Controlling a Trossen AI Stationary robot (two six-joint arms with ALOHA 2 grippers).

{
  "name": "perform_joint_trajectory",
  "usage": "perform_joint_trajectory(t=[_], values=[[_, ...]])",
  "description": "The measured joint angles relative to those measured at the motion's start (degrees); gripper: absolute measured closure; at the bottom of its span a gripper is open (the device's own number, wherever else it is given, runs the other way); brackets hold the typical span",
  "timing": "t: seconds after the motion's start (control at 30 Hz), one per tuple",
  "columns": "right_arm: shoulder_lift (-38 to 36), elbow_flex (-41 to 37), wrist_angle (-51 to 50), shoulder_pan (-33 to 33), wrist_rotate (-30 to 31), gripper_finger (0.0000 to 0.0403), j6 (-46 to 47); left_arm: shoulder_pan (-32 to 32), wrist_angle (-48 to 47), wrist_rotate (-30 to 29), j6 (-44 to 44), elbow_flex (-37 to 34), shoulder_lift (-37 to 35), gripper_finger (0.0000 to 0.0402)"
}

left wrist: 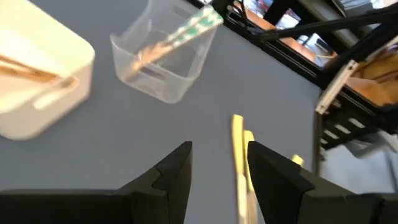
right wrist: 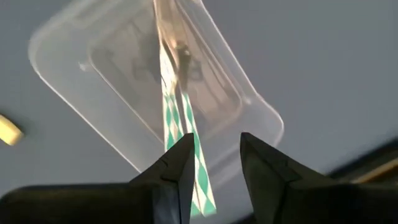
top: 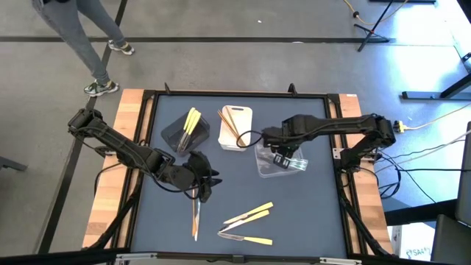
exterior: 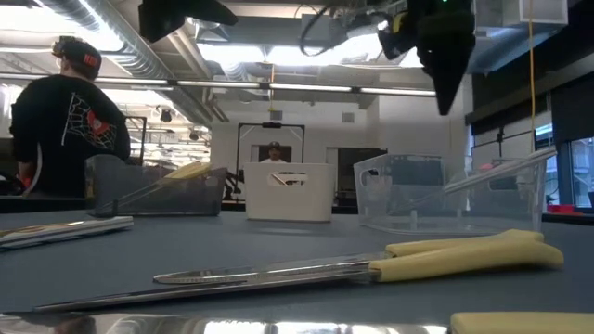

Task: Sort silverware by color (type)
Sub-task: Put the green knife into the transparent bin

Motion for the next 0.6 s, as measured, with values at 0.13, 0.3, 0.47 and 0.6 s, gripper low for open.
perform_joint_trajectory(t=[0.13,0.3,0.47,0.6], values=[[-0.04,-0.02,3.94,0.00,0.00,0.0286,-0.18,0.00,-3.56,4.35,-5.98,0.00,0.00,0.0253],[-0.02,-0.02,10.45,0.72,0.07,0.0286,-2.31,0.38,-13.31,12.54,-16.06,0.02,-0.35,0.0253],[0.00,-0.04,17.34,2.72,0.13,0.0286,-4.72,0.48,-22.71,17.55,-24.73,0.02,-0.35,0.0253],[0.02,-0.04,23.06,4.97,0.07,0.0286,-5.93,0.37,-25.59,17.23,-30.71,0.02,-0.33,0.0253]])
